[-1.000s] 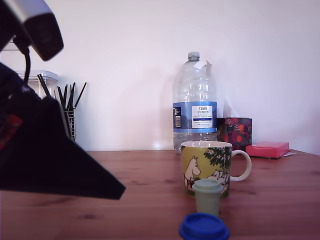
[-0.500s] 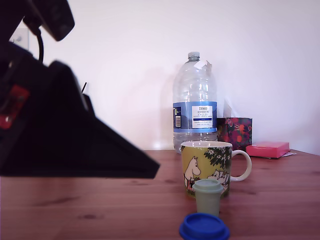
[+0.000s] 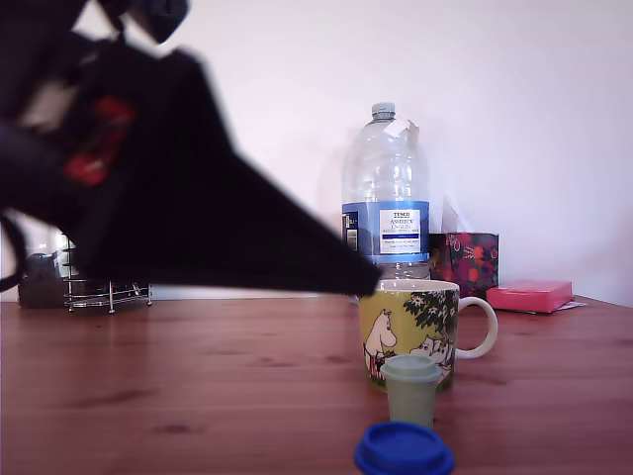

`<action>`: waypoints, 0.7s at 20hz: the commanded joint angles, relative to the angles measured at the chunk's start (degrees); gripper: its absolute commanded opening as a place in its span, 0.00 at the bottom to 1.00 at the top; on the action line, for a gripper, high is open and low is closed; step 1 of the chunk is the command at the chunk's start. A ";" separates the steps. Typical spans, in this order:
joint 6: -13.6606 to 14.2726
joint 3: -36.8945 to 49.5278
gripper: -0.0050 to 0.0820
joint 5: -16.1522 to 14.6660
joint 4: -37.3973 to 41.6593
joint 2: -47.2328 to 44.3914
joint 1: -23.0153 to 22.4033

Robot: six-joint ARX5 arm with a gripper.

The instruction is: Pick up the coffee capsules from the table one by one and drop them inside the nearest coffee cup

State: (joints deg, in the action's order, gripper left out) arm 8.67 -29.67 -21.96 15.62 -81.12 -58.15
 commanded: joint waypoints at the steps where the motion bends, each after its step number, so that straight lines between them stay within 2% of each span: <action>1: 2.10 -2.29 0.68 0.46 -3.15 -2.03 -0.66; 4: 4.44 -6.60 0.68 1.64 -9.84 -5.11 -1.36; 7: 6.38 -8.68 0.68 2.10 -13.03 -7.41 -1.97; 14: 6.88 -9.81 0.68 4.57 -15.80 -9.66 -2.40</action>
State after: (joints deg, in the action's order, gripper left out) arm 15.09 -39.33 -17.58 -0.45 -90.32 -60.34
